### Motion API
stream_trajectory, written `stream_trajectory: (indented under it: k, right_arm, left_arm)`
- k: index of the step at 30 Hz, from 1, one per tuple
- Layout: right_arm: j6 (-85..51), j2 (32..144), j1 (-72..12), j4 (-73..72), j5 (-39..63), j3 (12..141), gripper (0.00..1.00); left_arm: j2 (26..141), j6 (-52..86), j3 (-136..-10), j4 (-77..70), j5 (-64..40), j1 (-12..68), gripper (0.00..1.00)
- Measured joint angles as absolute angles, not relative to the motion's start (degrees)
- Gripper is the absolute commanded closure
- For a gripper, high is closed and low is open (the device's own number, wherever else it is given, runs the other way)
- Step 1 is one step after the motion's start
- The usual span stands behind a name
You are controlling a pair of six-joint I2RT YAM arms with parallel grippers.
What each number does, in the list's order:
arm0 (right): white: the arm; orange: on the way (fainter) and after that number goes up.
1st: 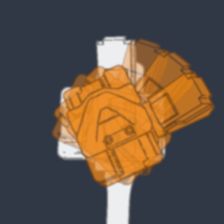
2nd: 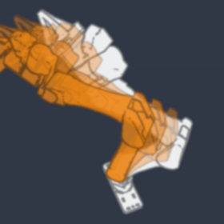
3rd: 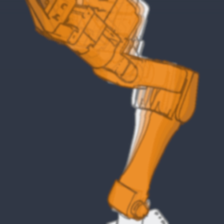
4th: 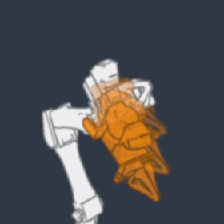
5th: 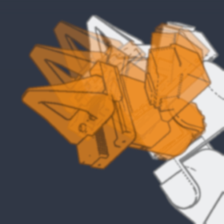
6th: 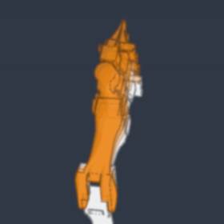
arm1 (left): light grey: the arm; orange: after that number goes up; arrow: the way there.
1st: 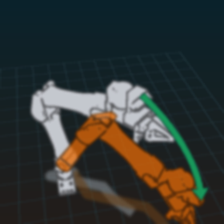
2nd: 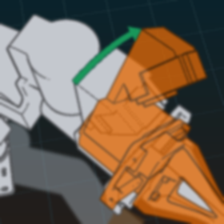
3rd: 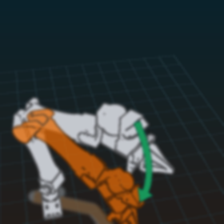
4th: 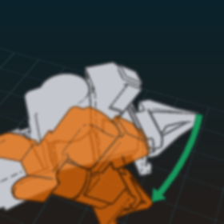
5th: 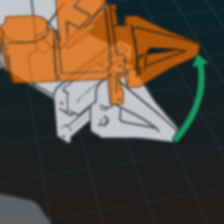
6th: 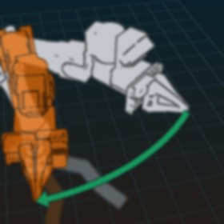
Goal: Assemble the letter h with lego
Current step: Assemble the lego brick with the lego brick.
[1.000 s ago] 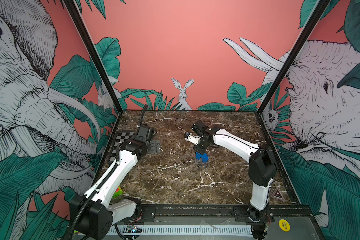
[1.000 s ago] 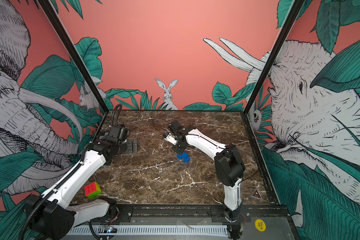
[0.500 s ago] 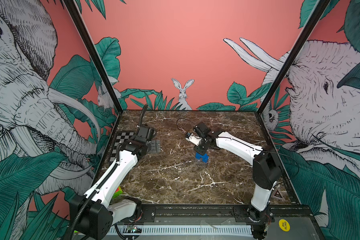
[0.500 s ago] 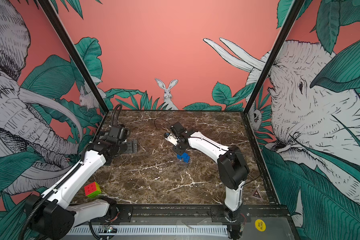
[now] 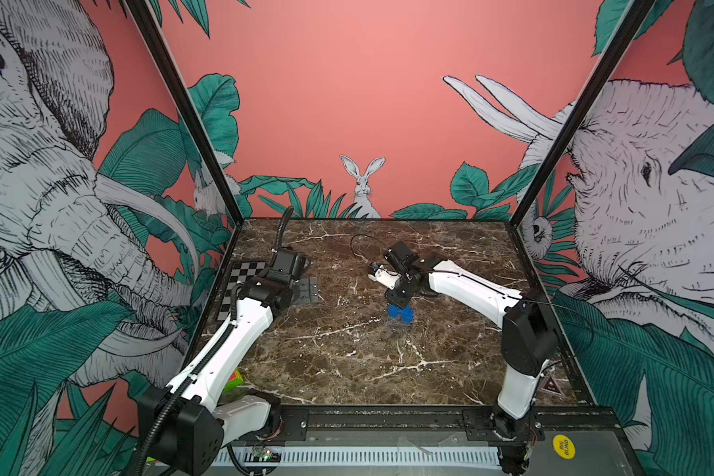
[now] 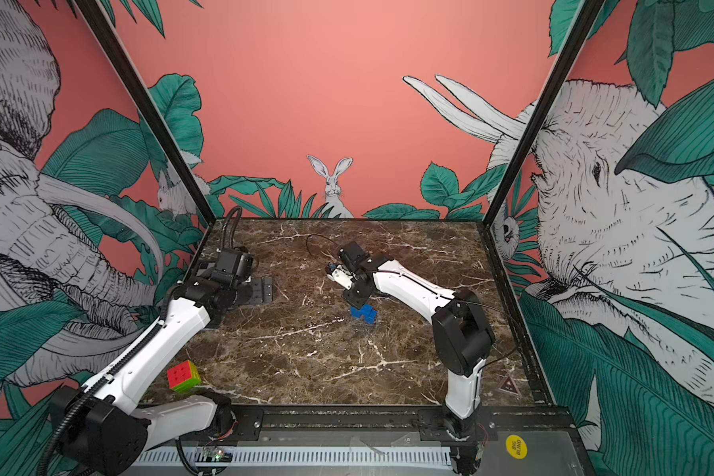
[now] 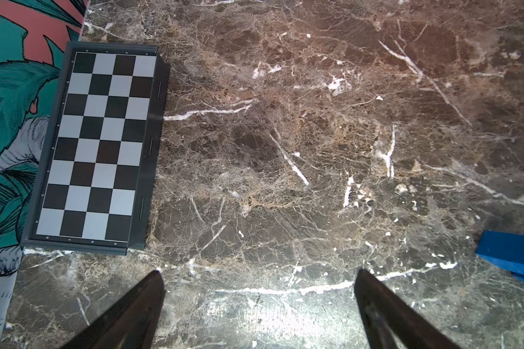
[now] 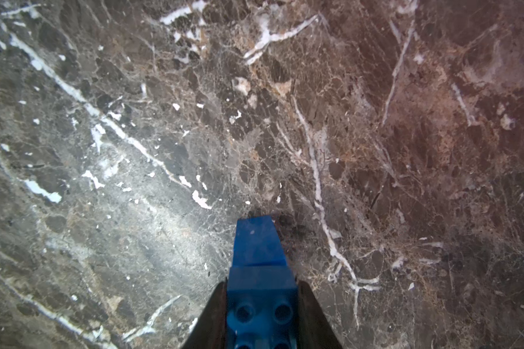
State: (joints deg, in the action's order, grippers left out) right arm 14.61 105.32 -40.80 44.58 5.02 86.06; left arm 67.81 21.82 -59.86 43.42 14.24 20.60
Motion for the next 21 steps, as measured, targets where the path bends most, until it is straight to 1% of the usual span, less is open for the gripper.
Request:
stream_trajectory:
  k: [12,21]
  right_arm:
    - [17.37,104.31,-40.80,45.36,5.08,86.21,1.00]
    - [23.33,103.98,-40.80,45.21,5.04,85.69,1.00]
  left_arm:
    - [67.81,21.82,-59.86,43.42,14.28,20.58,0.01]
    - [67.81,21.82,-59.86,43.42,14.46,20.58,0.01]
